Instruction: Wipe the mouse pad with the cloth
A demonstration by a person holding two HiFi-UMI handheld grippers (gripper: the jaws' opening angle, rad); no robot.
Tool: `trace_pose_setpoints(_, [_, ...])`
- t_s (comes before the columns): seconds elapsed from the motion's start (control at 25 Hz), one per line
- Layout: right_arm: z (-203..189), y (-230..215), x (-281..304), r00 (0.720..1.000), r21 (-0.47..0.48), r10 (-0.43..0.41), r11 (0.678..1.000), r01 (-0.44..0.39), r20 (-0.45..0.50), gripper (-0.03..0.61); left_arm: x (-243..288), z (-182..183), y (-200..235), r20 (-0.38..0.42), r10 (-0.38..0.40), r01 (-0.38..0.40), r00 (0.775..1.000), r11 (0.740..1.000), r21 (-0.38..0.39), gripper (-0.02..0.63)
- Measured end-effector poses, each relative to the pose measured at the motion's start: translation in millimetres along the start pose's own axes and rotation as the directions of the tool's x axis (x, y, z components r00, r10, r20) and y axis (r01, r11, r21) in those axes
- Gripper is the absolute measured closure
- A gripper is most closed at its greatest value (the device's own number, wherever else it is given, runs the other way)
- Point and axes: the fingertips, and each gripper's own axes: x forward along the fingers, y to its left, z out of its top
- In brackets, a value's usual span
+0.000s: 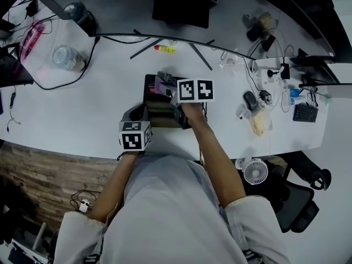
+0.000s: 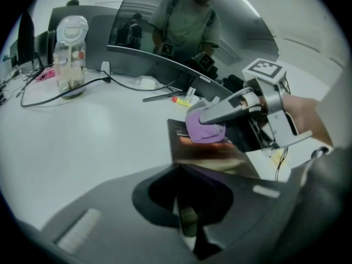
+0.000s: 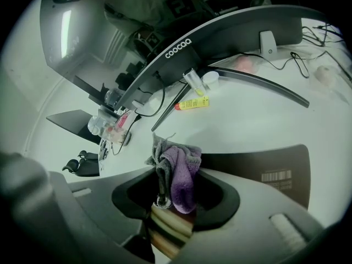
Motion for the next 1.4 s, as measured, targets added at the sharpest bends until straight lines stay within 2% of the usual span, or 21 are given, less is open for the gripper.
trace_pose_setpoints(1.4, [-7,-49,-39,0.999,0.020,-0.035,0.999,0.035,-0.006,0.402,1,-1,-2,0.010,0.017,-0.017,1.000,1.000,-0.016,0.614])
